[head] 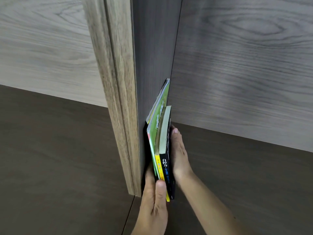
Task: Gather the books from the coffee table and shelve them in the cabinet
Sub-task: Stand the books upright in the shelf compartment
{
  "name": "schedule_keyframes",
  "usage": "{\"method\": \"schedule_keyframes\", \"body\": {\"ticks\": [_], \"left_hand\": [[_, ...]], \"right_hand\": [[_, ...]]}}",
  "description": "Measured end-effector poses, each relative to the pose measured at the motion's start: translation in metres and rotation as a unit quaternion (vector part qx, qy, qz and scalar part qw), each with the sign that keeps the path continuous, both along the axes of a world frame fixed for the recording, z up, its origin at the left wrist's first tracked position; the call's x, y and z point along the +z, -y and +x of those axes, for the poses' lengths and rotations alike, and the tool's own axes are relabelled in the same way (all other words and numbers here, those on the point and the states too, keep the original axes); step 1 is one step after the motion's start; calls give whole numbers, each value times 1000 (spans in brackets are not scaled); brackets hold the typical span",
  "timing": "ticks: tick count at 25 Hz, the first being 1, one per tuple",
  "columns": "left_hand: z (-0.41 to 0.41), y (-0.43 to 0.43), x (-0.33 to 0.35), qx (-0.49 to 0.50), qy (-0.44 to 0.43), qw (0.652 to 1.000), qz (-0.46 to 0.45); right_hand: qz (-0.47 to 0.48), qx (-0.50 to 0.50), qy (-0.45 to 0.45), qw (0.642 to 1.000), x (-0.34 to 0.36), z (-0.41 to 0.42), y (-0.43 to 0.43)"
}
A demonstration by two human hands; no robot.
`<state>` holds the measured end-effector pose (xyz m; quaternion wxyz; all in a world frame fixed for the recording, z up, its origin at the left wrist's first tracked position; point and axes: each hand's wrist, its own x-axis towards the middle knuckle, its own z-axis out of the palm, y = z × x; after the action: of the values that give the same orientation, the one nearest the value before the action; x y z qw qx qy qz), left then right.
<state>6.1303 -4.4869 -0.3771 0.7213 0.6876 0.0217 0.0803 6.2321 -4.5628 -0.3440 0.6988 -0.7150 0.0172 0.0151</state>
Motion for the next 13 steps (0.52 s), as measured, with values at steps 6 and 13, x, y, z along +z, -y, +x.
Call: {"method": "schedule_keyframes", "body": {"ticks": [6,13], "left_hand": [[18,18,-8,93,112,989,33],[27,18,-13,75,90,991,-58]], "right_hand": [[37,-8,-20,999,9,7,0],[40,-6,-51,998,23,31,-4]]}}
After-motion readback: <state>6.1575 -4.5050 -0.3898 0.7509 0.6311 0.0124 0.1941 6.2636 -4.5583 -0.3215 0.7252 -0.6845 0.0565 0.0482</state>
